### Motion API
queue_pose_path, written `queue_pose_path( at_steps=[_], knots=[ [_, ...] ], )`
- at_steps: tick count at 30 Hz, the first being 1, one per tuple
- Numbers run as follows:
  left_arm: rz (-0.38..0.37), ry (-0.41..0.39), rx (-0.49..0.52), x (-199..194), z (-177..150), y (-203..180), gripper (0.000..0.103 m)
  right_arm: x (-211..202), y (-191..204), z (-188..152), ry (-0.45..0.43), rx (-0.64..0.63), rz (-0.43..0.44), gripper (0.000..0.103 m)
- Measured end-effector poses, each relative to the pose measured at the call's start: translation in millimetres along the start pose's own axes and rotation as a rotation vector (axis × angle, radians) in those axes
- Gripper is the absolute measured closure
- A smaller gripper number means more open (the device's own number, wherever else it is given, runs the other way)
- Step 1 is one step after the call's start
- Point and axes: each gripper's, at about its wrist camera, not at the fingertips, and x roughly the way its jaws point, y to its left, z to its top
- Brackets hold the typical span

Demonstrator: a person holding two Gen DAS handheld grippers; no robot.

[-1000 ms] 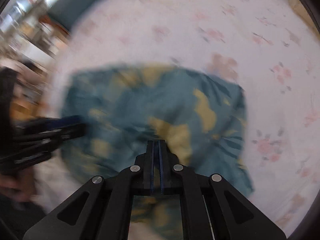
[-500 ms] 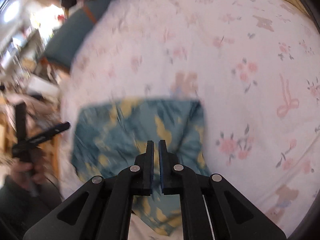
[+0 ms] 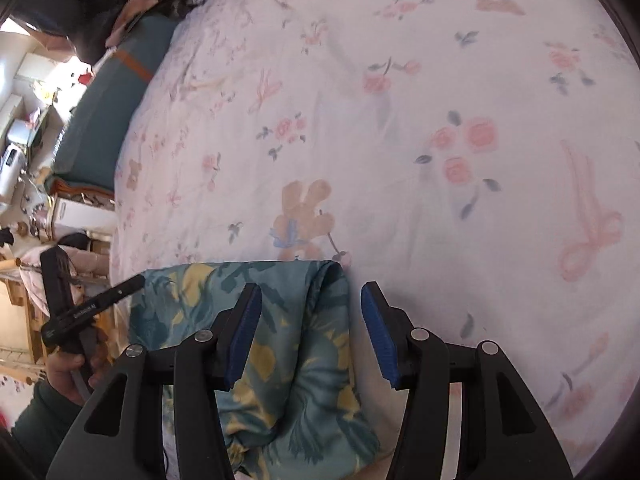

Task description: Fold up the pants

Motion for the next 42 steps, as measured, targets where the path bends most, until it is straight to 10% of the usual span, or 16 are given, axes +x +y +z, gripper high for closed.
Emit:
queue_pose_path(
  at_steps=[4,6,9,17,31,42],
  knots=[
    [-0.010,0.024,0.060,10.4,4.2,-13.6,0.079,12.2,1.1,2.8,0.007,-0.006,0.031,0.048],
    [-0.046,0.047,0.092,12.5,3.7,-19.1,0.095,12.3,3.4,4.0,0.009,-0.019,0.063,0.068],
    [-0.007,0.018,0.169,4.9,6.0,-33.3,0.098,10.6,14.7,2.5,0.018,-0.096,0.048,0.094],
    [-0.055,-0.200,0.246,-47.6,25.5,-49.4,0.098,-51.5,50.8,4.5,-0.237,-0.295,0.022,0.096],
    [0.018,-0.174,0.603,-96.8,-61.5,-69.5,0.098,-91.0,65.6,-77.4,-0.124,-0.509,-0.037,0.098],
    [0.059,-0.043,0.834,-62.1,-149.8,-77.5,0.097,-27.1,65.0,-144.0,0.170,-0.629,-0.312,0.100]
  ],
)
